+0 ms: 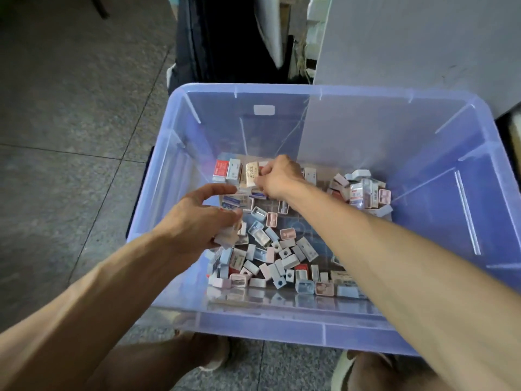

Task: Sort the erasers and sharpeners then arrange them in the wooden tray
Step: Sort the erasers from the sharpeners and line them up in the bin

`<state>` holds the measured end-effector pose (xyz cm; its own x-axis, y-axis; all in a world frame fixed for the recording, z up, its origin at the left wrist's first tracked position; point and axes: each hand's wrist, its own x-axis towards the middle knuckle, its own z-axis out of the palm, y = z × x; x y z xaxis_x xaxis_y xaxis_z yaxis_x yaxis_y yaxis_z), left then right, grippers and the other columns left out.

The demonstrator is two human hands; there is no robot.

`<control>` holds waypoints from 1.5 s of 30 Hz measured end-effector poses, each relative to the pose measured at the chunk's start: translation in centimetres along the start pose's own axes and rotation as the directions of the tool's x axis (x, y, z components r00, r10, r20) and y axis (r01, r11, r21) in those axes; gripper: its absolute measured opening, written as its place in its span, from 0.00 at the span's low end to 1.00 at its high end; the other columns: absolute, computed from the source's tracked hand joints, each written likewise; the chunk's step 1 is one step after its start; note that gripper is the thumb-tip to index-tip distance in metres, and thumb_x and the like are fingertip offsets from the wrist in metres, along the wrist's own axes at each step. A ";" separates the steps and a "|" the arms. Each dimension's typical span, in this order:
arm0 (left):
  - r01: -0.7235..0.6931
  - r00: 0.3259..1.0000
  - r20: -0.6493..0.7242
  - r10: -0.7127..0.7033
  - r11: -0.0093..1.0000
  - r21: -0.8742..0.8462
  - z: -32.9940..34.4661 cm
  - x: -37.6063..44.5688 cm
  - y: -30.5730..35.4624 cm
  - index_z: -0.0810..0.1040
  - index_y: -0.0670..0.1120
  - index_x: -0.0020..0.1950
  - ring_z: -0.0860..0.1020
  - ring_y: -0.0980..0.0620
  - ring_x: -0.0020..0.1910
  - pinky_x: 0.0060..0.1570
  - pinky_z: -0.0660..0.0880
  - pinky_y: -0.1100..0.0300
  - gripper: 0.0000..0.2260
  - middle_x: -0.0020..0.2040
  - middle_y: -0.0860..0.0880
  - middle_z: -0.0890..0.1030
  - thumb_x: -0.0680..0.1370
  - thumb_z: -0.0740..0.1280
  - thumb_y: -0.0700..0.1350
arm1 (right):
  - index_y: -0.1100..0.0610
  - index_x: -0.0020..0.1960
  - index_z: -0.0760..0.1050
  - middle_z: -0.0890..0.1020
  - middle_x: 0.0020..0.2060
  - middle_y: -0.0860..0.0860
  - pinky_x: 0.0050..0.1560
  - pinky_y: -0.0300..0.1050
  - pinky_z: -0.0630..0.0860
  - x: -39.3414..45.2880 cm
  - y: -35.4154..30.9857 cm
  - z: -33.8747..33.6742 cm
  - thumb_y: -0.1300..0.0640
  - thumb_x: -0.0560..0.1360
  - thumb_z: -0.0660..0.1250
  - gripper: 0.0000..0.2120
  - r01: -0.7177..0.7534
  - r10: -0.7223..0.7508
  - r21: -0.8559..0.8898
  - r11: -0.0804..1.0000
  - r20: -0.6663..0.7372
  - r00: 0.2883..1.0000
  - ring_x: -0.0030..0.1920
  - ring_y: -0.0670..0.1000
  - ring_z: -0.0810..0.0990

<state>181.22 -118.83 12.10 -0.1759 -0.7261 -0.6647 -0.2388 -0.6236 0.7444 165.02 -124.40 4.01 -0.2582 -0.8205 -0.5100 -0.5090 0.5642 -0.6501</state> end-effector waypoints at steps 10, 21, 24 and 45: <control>0.033 0.999 0.020 -0.031 0.995 -0.093 -0.1 -0.2 0.9 0.78 0.49 0.62 0.76 0.51 0.32 0.30 0.75 0.60 0.17 0.39 0.45 0.82 0.76 0.69 0.34 | 0.58 0.50 0.82 0.86 0.50 0.53 0.40 0.44 0.80 -0.4 -0.3 0.4 0.56 0.72 0.76 0.09 0.257 -0.274 -0.391 0.884 0.012 0.962 0.44 0.53 0.84; 0.018 1.000 0.017 -0.017 0.997 -0.078 0.1 -0.1 1.2 0.79 0.49 0.60 0.76 0.50 0.34 0.33 0.76 0.58 0.16 0.40 0.44 0.82 0.76 0.70 0.34 | 0.62 0.48 0.82 0.85 0.38 0.54 0.34 0.40 0.76 -2.6 -1.1 -3.6 0.56 0.79 0.66 0.10 0.105 -0.162 0.250 0.962 0.222 0.962 0.33 0.49 0.80; 0.026 0.999 0.032 -0.023 0.995 -0.098 0.3 0.0 1.4 0.78 0.48 0.60 0.75 0.52 0.32 0.33 0.75 0.57 0.16 0.38 0.47 0.81 0.76 0.69 0.33 | 0.65 0.53 0.80 0.85 0.39 0.57 0.37 0.42 0.79 -4.6 -0.4 -4.5 0.59 0.77 0.70 0.10 -0.045 -0.181 0.409 0.911 0.497 0.849 0.35 0.51 0.82; 0.042 0.998 0.035 -0.043 0.999 0.007 0.3 0.5 1.0 0.81 0.40 0.51 0.79 0.54 0.34 0.34 0.75 0.61 0.06 0.40 0.47 0.82 0.75 0.71 0.37 | 0.56 0.45 0.79 0.85 0.38 0.54 0.43 0.44 0.83 -0.7 0.6 -1.5 0.62 0.73 0.75 0.05 -0.020 0.050 0.232 0.972 -0.126 0.991 0.37 0.50 0.85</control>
<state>180.58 -119.73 12.55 -0.1985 -0.6884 -0.6976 -0.2528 -0.6518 0.7151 163.66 -123.59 4.80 -0.3849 -0.7962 -0.4669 -0.2990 0.5861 -0.7531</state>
